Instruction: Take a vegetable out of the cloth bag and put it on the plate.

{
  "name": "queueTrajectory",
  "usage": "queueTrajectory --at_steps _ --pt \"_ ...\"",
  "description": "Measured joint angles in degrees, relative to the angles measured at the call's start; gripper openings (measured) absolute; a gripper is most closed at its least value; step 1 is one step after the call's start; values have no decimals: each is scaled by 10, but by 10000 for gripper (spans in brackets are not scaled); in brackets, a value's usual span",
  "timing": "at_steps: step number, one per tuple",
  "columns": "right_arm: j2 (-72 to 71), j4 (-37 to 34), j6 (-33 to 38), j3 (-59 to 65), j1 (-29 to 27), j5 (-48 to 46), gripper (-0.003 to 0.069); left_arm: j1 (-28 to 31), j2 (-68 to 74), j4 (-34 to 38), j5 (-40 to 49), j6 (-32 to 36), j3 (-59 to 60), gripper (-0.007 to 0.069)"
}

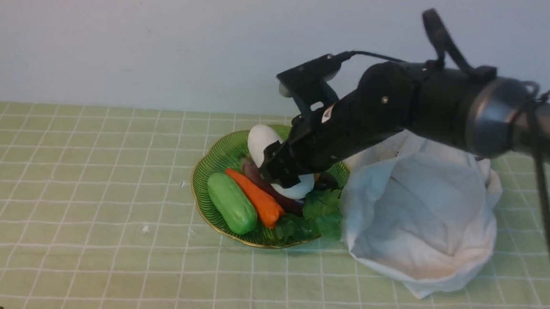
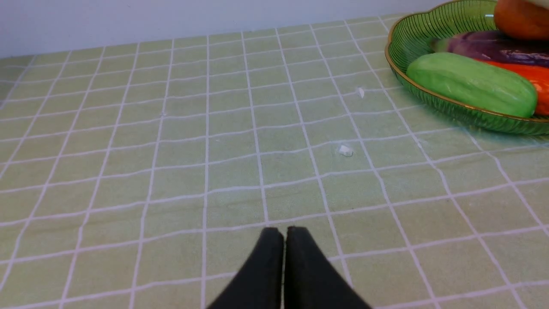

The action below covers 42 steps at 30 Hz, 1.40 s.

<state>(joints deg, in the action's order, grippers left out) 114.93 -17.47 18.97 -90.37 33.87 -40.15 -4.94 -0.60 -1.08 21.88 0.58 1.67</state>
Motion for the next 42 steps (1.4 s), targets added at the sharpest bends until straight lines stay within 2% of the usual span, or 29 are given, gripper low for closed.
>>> queueTrajectory --at_steps 5,11,14,17,19,21,23,25,26,29,30,33,38,40,41,42 --pt "27 0 -2 -43 1 -26 465 0 0 0 0 0 0 -8" --pt "27 7 -2 -52 1 -33 624 0 0 0 0 0 0 -8" --pt "26 17 -2 -60 1 -55 651 0 0 0 0 0 0 -8" --pt "16 34 -2 -93 1 -114 640 0 0 0 0 0 0 -8" --pt "7 45 -2 -121 1 -157 618 0 0 0 0 0 0 -8" --pt "-16 75 -9 -188 1 -253 539 0 0 0 0 0 0 -8" --pt "-34 100 -17 -228 1 -290 463 1 0 0 0 0 0 -8" --pt "-71 143 -38 -254 1 -304 318 1 0 0 0 0 0 -8" --pt "-79 147 -42 -256 1 -305 304 1 0 0 0 0 0 -8" --pt "-163 218 -88 -239 1 -316 61 1 0 0 0 0 0 -8" --pt "-185 228 -98 -226 1 -316 34 1 0 0 0 0 0 -8" --pt "-245 253 -121 -180 1 -317 2 1 0 0 0 0 0 -8" --pt "-442 273 -196 11 1 -311 -15 1 0 0 0 0 0 -8" --pt "-567 266 -225 156 1 -228 -15 1 0 0 0 0 0 -8" --pt "-577 265 -227 183 1 -205 -15 1 0 0 0 0 0 -8" --pt "-633 258 -236 268 1 -130 -15 1 0 0 0 0 0 -8"
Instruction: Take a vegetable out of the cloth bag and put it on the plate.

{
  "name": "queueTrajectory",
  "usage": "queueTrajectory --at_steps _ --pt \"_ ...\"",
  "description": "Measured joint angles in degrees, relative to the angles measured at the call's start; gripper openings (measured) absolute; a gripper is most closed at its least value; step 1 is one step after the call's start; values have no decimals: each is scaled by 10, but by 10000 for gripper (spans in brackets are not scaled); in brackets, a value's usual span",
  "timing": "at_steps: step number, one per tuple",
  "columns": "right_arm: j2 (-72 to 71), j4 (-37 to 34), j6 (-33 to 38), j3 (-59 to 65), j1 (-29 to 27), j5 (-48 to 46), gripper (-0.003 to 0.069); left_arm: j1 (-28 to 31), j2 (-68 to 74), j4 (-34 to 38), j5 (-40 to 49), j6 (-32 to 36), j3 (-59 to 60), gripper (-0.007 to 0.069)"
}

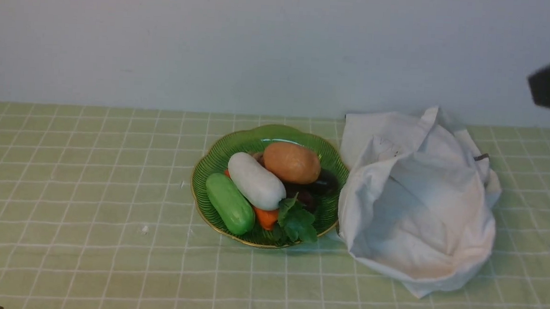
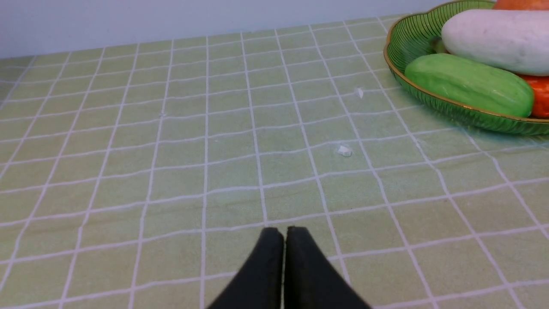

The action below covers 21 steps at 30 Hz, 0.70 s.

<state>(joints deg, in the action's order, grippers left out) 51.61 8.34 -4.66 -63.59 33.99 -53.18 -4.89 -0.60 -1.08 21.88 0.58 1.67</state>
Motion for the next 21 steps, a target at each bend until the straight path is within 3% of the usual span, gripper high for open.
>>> queueTrajectory --at_steps 3,9,21 --pt "-127 -24 -13 235 0 238 -15 0 0 0 0 0 0 -8" --pt "-199 -55 -14 420 0 432 -15 0 0 0 0 0 0 -8" --pt "-206 -56 -14 474 0 463 -15 0 0 0 0 0 0 -8"
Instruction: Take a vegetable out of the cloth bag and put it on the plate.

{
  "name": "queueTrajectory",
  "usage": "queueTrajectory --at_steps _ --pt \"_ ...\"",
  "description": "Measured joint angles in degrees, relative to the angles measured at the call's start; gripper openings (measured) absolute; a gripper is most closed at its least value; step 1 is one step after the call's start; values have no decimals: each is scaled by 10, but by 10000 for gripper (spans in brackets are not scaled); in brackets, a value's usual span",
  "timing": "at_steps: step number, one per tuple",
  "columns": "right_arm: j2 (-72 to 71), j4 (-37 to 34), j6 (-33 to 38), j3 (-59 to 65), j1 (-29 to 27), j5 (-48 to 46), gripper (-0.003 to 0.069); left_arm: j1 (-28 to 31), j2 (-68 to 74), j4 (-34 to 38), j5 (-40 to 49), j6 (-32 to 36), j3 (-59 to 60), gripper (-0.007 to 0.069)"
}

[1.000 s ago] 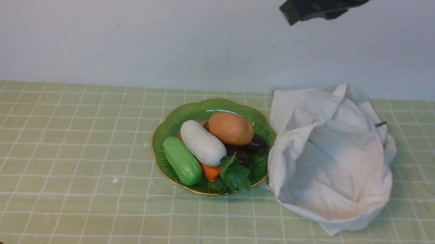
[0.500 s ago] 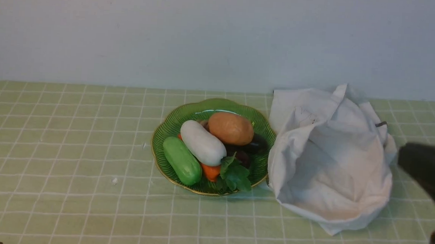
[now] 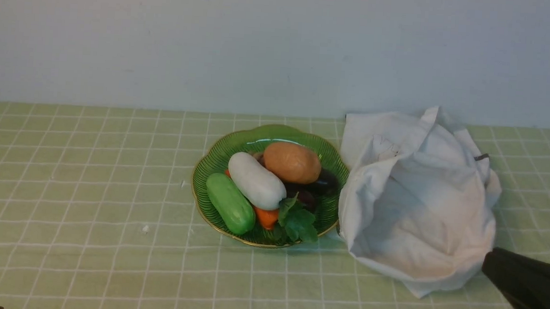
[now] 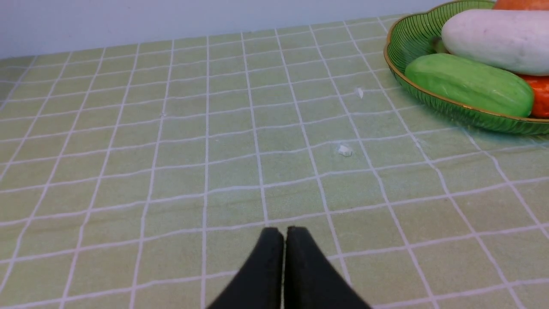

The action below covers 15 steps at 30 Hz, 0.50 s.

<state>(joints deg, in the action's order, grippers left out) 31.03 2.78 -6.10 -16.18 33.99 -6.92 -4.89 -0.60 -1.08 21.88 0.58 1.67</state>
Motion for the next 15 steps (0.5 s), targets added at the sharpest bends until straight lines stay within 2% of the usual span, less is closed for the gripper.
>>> queueTrajectory --at_steps 12,15 --pt "-20 2 -1 7 -1 -36 -15 0 0 0 0 0 0 -8" --pt "-48 4 -1 18 -22 -57 -15 0 0 0 0 0 0 -8"
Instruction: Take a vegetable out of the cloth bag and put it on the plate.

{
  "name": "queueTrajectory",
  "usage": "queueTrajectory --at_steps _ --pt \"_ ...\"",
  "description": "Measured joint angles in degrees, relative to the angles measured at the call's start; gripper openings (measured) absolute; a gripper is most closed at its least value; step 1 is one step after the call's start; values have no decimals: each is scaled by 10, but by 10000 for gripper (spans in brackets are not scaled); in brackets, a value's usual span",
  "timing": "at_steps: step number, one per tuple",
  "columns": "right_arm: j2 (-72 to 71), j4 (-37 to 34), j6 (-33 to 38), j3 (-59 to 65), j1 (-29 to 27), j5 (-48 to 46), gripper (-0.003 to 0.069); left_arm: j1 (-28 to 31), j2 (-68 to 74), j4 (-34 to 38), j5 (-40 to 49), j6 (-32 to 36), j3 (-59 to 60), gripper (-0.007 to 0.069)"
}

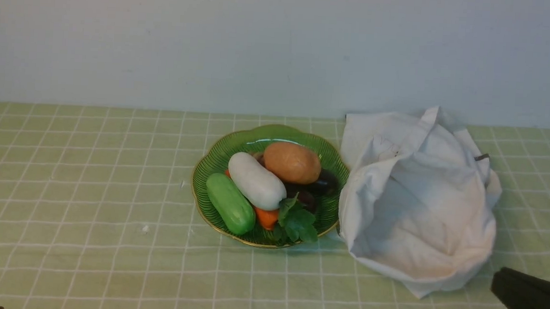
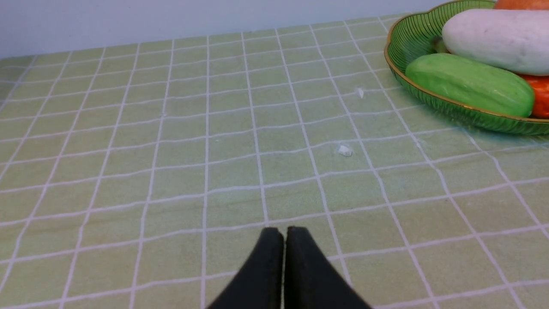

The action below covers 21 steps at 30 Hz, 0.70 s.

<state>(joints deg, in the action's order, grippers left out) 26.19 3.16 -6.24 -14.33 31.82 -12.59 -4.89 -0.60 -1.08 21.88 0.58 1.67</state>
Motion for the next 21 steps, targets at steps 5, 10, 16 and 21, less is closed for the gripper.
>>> queueTrajectory --at_steps 5,10,16,21 --pt "-131 3 0 77 -127 -68 -15 0 0 0 0 0 0 -8" --pt "-241 0 0 133 -209 -97 -15 0 0 0 0 0 0 -8" --pt "-268 -2 0 153 -253 -106 -15 0 0 0 0 0 0 -8" --pt "-268 0 2 153 -256 -105 -15 0 0 0 0 0 0 -8"
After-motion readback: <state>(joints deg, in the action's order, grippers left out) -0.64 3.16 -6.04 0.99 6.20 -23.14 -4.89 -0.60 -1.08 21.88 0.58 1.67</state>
